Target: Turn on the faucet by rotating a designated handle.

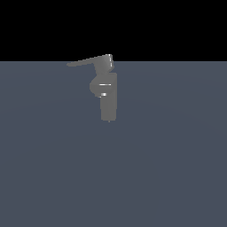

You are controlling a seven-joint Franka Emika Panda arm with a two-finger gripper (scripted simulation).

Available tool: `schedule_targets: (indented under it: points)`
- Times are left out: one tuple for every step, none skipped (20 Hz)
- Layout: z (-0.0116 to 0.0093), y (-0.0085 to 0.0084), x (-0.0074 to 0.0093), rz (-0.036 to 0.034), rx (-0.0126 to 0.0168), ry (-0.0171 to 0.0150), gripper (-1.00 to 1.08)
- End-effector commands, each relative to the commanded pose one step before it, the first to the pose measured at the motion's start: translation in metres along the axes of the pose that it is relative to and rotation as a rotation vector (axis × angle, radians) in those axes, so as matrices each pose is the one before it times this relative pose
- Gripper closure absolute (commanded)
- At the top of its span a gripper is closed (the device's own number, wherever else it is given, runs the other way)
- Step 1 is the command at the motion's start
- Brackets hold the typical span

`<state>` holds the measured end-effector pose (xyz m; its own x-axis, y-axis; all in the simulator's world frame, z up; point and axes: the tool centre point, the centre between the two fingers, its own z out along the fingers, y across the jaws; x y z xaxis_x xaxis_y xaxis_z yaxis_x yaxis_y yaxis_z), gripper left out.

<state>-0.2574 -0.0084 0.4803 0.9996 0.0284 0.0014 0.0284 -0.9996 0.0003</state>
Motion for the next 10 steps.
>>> schedule_targets:
  points:
    - [0.00000, 0.00001, 0.00000, 0.00000, 0.00000, 0.00000, 1.08]
    - [0.00004, -0.00004, 0.00026, 0.00000, 0.00000, 0.00000, 1.08]
    - [-0.00021, 0.00007, 0.00023, 0.00110, -0.00030, 0.00104, 1.08]
    - [-0.00024, 0.00008, 0.00052, 0.00146, -0.00040, 0.00142, 1.08]
    - [-0.00030, 0.00010, 0.00075, 0.00182, -0.00054, 0.00188, 1.08]
    - [-0.00036, 0.00013, 0.00092, 0.00208, -0.00071, 0.00238, 1.08]
    - [-0.00040, 0.00018, 0.00099, 0.00210, -0.00090, 0.00285, 1.08]
    - [-0.00033, 0.00018, 0.00076, 0.00135, -0.00087, 0.00255, 1.08]
    - [-0.00025, 0.00015, 0.00041, 0.00052, -0.00079, 0.00208, 1.08]
    - [-0.00011, 0.00014, 0.00021, -0.00023, -0.00061, 0.00140, 1.08]
